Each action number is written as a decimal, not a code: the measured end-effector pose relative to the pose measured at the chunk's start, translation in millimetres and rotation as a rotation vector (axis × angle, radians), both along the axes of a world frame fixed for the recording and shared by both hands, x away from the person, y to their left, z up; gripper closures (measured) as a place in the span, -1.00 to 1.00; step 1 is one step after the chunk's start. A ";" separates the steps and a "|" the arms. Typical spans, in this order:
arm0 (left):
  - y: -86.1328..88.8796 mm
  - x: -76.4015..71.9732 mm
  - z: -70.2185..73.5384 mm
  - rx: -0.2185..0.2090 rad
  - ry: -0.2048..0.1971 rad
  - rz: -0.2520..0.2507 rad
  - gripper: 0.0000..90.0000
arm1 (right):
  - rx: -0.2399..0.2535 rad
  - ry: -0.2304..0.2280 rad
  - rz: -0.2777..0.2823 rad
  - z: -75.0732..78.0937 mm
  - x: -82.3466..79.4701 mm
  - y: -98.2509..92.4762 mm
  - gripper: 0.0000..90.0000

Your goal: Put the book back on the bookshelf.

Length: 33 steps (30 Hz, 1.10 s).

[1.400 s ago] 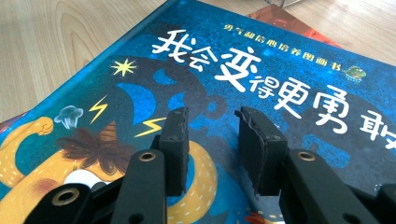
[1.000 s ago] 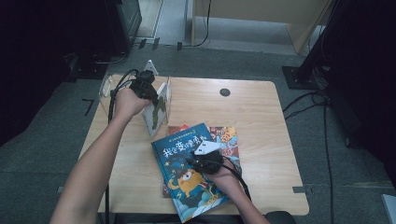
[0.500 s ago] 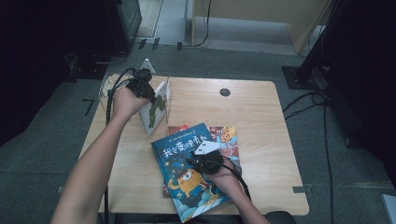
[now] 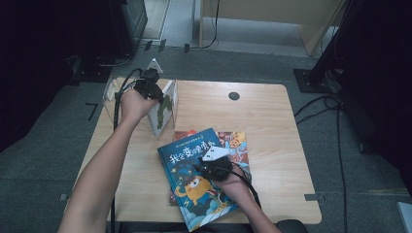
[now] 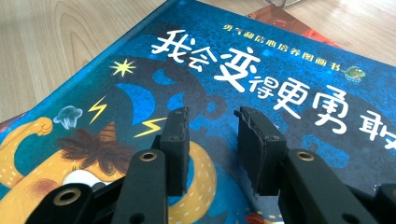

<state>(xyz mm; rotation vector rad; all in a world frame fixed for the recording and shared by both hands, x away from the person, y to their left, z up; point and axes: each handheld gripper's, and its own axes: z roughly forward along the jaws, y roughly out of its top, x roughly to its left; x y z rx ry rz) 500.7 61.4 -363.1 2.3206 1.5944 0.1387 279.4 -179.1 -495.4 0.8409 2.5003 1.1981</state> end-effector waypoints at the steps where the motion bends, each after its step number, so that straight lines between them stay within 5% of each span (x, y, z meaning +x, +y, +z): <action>1: -1.0 2.4 -1.8 0.006 0.004 0.002 0.72 | 0.001 0.002 0.000 0.0 0.0 0.0 0.42; 18: 3.3 4.8 -3.0 -0.031 0.022 -0.009 0.64 | 0.004 0.004 0.003 -0.1 0.6 -0.6 0.42; 26: 7.3 0.2 17.9 -0.062 -0.019 -0.012 0.57 | 0.004 0.003 0.002 -0.1 0.6 -0.6 0.42; 33: 12.9 -16.2 34.6 -0.078 -0.044 -0.063 0.57 | 0.033 0.039 -0.005 0.2 2.7 -4.2 0.42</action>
